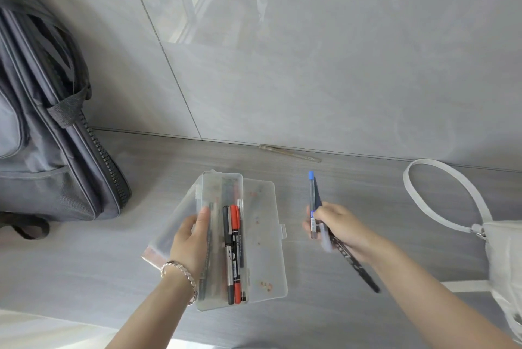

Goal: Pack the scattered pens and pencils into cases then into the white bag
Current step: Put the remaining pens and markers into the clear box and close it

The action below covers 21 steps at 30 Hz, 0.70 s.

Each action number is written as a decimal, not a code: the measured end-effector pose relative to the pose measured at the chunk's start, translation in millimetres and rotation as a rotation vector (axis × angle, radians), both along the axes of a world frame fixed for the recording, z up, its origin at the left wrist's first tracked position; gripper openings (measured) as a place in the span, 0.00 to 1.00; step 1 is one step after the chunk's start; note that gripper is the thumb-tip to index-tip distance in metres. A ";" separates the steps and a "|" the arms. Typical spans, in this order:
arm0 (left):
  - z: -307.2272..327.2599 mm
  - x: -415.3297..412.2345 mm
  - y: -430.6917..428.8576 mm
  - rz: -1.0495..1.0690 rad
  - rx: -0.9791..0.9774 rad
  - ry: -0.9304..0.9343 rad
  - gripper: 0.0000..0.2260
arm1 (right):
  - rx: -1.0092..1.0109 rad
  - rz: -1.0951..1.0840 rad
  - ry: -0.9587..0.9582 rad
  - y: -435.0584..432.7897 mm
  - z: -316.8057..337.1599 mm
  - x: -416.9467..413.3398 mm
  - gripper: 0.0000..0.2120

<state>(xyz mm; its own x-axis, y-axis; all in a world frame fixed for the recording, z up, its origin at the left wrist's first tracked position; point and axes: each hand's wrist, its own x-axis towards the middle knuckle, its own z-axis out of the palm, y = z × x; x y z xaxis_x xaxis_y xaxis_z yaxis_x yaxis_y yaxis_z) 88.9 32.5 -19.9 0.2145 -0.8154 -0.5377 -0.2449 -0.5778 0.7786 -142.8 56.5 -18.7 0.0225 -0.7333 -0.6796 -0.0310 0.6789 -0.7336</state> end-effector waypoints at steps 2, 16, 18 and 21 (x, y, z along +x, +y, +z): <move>-2.7 -7.4 2.3 -0.029 0.016 0.019 0.16 | -0.060 0.063 -0.002 6.1 13.9 1.2 0.10; 8.5 -74.1 14.1 0.012 0.013 0.270 0.14 | -0.373 0.368 0.614 21.9 42.9 53.3 0.13; 7.4 -73.1 12.2 -0.003 0.024 0.284 0.13 | -0.434 0.411 0.671 20.2 54.7 45.6 0.13; 15.6 -68.3 10.2 -0.074 0.061 0.248 0.12 | -0.638 0.632 0.945 19.2 77.0 27.9 0.10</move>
